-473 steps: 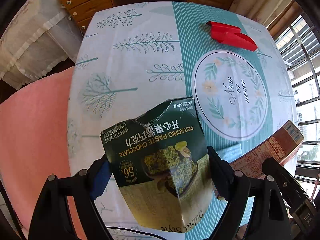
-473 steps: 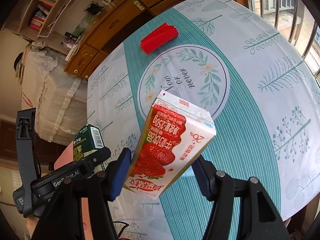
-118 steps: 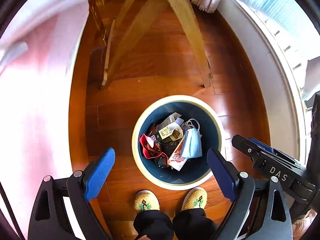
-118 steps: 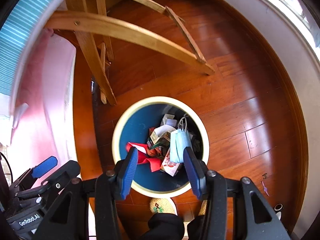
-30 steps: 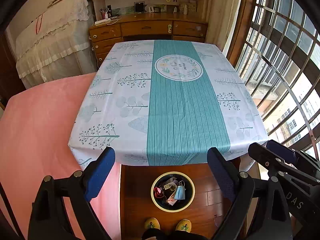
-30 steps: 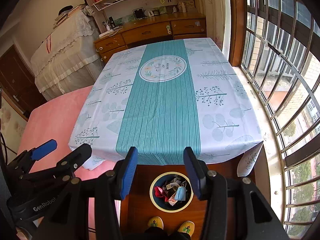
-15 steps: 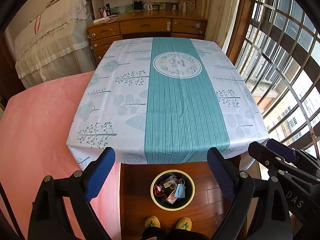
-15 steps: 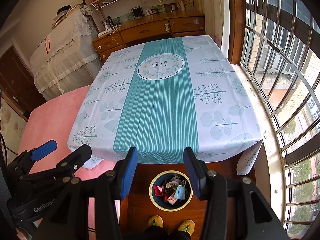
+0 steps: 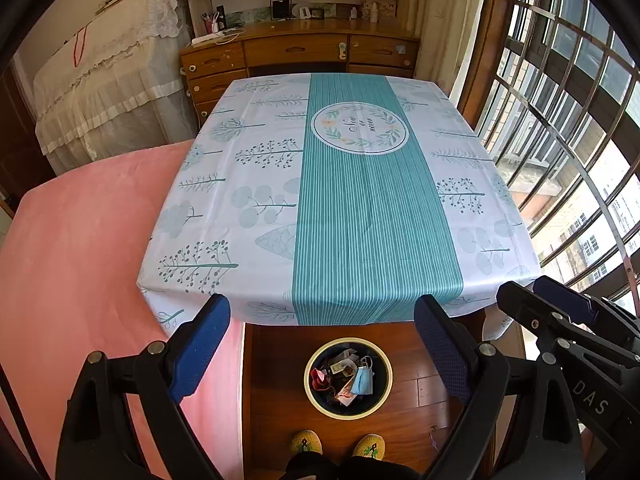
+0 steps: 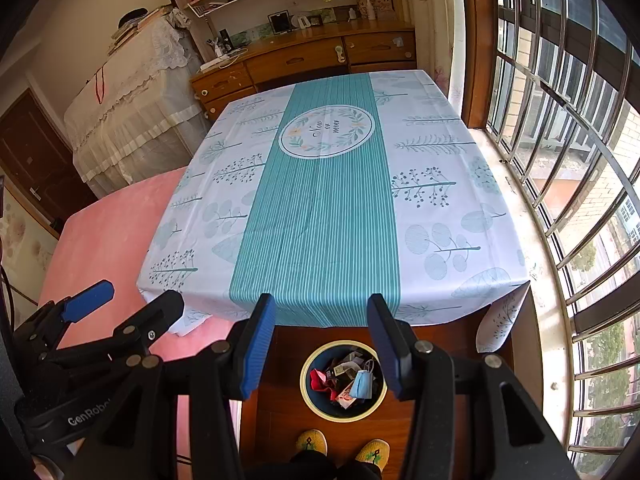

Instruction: Collect trash

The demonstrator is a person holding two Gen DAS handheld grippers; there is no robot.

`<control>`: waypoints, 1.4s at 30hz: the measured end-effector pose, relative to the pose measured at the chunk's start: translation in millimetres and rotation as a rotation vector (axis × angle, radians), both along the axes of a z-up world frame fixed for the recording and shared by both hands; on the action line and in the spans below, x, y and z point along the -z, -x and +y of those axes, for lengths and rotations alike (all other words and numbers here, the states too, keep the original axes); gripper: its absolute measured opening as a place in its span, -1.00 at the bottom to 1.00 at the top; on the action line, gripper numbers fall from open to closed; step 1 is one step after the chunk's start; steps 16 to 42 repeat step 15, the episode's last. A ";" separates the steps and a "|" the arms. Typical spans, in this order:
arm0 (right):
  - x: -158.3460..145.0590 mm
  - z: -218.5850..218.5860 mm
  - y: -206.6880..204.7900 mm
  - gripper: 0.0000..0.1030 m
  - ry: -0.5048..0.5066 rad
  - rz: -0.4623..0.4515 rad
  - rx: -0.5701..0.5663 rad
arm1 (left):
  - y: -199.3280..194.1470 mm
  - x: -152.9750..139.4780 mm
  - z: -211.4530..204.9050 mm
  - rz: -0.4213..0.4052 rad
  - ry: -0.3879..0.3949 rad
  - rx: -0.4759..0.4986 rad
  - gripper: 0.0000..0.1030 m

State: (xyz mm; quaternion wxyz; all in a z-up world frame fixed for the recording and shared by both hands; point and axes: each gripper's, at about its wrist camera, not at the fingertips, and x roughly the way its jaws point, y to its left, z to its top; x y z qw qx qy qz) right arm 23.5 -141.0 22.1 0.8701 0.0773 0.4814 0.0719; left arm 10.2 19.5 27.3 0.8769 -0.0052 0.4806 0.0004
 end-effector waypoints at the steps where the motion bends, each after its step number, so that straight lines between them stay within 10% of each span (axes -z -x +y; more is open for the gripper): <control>1: -0.6 -0.1 0.2 -0.06 0.000 -0.001 0.000 | 0.7 -0.2 0.0 0.000 0.000 -0.001 0.79; 42: -2.9 -0.8 2.2 -0.06 -0.006 -0.004 -0.002 | 5.5 -3.1 -4.2 -0.005 -0.009 -0.012 0.79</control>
